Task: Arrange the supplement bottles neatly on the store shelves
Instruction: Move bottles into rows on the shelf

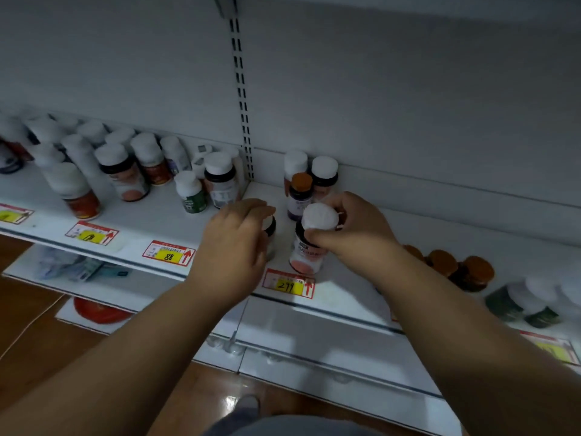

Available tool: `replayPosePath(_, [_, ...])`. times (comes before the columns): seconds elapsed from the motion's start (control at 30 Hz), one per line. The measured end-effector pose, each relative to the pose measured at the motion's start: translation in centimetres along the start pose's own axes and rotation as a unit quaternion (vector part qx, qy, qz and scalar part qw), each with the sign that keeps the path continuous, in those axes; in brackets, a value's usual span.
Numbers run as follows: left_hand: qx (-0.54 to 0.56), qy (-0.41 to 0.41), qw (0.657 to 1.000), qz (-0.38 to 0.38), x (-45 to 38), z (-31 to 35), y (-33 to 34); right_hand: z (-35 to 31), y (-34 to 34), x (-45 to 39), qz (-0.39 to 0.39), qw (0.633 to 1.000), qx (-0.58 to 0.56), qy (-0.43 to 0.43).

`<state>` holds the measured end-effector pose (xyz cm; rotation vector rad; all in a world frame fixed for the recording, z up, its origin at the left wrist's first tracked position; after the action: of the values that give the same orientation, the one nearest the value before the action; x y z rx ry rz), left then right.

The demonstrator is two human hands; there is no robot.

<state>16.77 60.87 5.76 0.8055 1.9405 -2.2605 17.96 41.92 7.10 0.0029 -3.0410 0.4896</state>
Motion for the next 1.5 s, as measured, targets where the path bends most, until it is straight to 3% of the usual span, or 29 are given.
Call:
replayPosePath(0.27, [-0.074, 0.171, 0.982, -0.043, -1.0, -3.1, 3.8, 1.0, 4.4, -2.0, 0.031, 0.994, 0.106, -0.003])
replayPosePath(0.63, [-0.051, 0.177, 0.982, -0.036, -0.8, -3.8, 4.6, 0.1, 5.5, -1.7, 0.048, 0.991, 0.122, 0.021])
replayPosePath(0.8, [-0.043, 0.173, 0.983, -0.034, -0.7, -3.5, 4.0, -0.1, 5.2, -1.8, 0.013, 0.992, 0.112, 0.053])
replayPosePath(0.93, [-0.014, 0.159, 0.987, 0.001, -1.5, -3.5, 2.8, -1.7, 3.8, -4.6, 0.048, 0.994, 0.09, 0.032])
replayPosePath(1.03, [0.016, 0.146, 0.988, 0.037, -2.6, -3.6, 1.7, -2.0, 3.4, -8.9, 0.052, 0.975, 0.214, -0.019])
replayPosePath(1.23, [0.066, 0.136, 0.987, 0.061, -4.2, -3.6, 1.7, 0.7, 5.2, -13.1, -0.015, 0.912, 0.405, -0.065])
replayPosePath(1.37, [0.088, 0.121, 0.988, 0.04, -4.3, -3.8, 1.8, 0.3, 4.7, -12.9, -0.026, 0.931, 0.358, -0.057])
replayPosePath(1.5, [0.125, 0.102, 0.986, 0.04, -4.7, -4.1, 1.1, -3.0, 1.9, -10.3, 0.081, 0.971, 0.21, -0.081])
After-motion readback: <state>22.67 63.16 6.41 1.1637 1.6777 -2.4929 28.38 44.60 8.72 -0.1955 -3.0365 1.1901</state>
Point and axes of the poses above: each hand's wrist, its own x-axis away from the middle knuckle, its own y-axis out of the palm, z = x × y, the point moved 5 cm from there along -x, towards the middle knuckle, and after that the axes turned 15 degrees about -x, right-handed, at the moved point
